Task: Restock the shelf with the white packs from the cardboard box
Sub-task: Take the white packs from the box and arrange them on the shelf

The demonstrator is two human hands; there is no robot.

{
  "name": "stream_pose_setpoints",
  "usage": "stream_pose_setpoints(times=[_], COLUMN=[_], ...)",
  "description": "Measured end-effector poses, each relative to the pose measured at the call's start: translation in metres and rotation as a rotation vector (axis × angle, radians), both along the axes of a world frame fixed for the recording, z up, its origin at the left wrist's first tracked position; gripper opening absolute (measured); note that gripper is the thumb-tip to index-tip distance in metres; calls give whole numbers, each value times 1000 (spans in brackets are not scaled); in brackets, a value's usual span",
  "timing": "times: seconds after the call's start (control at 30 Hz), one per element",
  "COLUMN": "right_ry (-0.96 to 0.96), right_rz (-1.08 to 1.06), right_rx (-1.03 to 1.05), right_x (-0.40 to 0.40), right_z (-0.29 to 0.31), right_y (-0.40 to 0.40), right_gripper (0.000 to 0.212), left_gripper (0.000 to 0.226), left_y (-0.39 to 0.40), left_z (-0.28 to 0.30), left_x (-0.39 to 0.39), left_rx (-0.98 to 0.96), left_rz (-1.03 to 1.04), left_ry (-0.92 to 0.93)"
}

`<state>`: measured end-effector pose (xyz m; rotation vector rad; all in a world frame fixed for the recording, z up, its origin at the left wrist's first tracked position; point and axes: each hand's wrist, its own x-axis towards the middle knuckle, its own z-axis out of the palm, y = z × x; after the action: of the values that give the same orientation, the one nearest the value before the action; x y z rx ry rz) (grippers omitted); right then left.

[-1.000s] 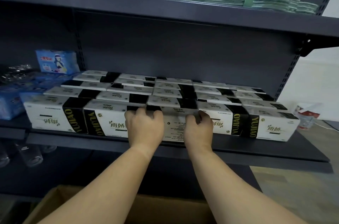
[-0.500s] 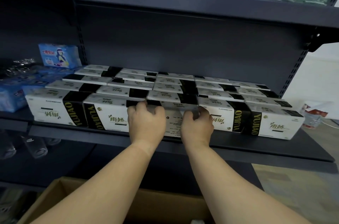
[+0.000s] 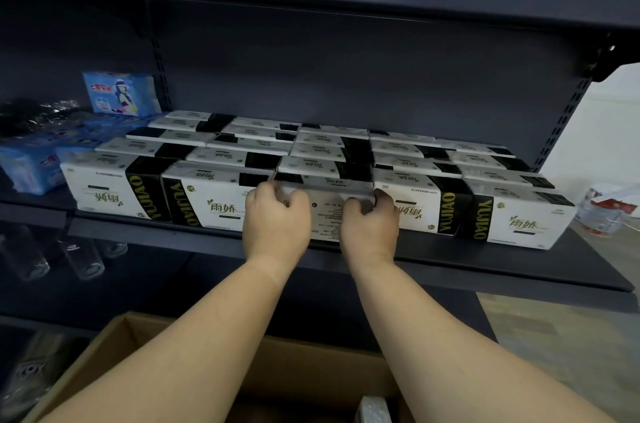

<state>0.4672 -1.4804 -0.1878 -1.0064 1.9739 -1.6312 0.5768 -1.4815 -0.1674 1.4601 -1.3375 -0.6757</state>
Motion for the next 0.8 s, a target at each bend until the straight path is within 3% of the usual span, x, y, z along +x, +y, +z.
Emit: stream_pose_setpoints(times=[0.2,0.43,0.8], right_ry=[-48,-89,-37], right_rz=[-5,-22,-218], right_rx=[-40,-55,9], right_x=[10,22,24], right_z=[0,-4,-47], right_y=[9,25,62], right_gripper=[46,61,40], left_gripper=[42,45,46], left_y=[5,8,38], left_z=[-10,-28,-73], left_x=[5,9,17], left_rx=[-31,-55,-33], left_rz=[-73,-176,-236], left_ry=[74,126,113])
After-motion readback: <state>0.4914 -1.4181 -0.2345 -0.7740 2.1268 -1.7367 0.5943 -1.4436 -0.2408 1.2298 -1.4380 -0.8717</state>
